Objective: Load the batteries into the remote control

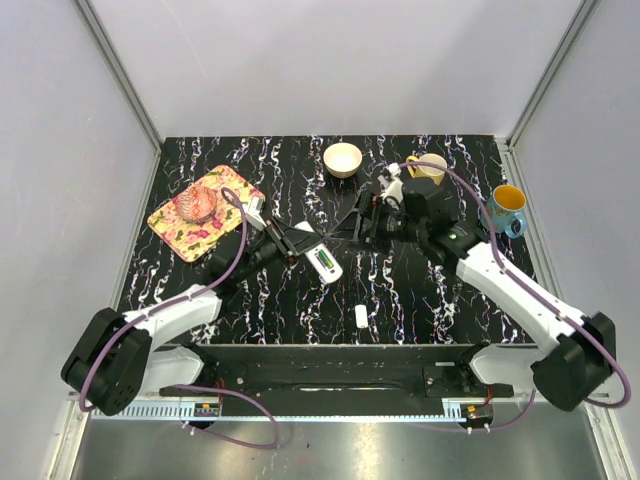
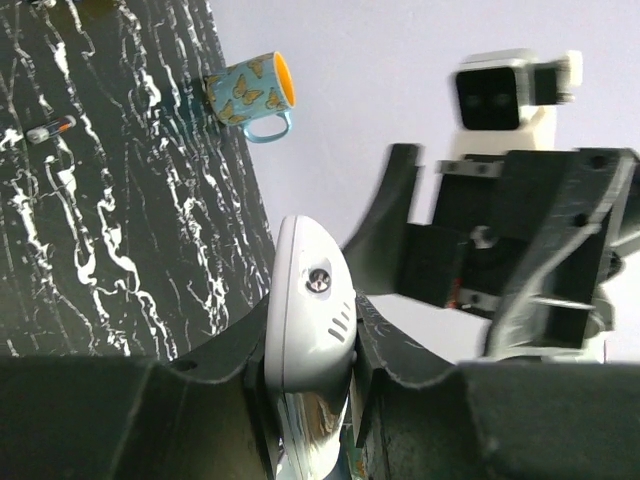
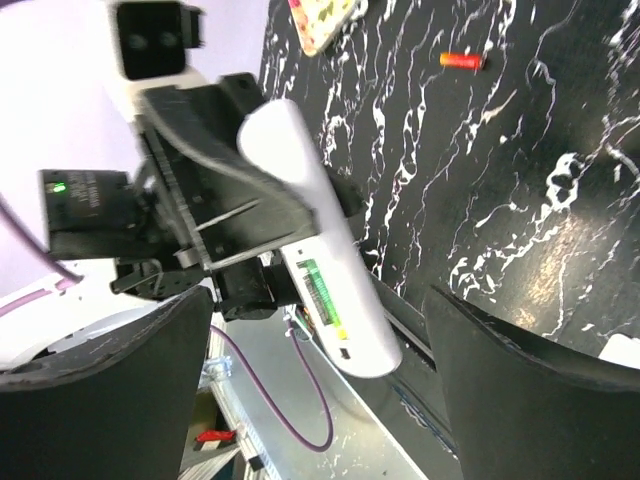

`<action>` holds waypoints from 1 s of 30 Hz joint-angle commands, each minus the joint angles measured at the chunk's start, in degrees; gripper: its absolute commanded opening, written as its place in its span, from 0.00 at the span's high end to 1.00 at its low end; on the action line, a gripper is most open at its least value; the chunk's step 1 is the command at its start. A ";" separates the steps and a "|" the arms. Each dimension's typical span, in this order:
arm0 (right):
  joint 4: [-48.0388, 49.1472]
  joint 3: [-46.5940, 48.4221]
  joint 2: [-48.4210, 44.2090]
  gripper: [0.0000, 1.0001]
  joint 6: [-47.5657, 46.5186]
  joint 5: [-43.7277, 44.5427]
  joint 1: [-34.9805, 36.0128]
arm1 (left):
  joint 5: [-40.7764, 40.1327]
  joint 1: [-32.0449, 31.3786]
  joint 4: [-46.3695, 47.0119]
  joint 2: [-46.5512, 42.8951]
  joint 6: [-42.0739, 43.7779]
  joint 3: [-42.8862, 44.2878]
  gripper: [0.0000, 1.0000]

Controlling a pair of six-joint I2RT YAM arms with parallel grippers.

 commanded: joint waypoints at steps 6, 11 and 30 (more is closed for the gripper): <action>-18.77 -0.09 -8.42 0.18 -13.51 19.65 -2.66 | -0.07 0.22 8.67 0.26 -0.38 -3.75 1.00; -17.75 -12.48 -7.89 0.25 -12.29 21.50 -0.83 | -0.86 0.30 11.57 -4.47 -1.08 -8.77 1.00; -20.64 -4.42 16.45 0.30 -9.21 36.62 17.46 | -1.65 0.31 9.91 -16.53 1.03 -16.77 1.00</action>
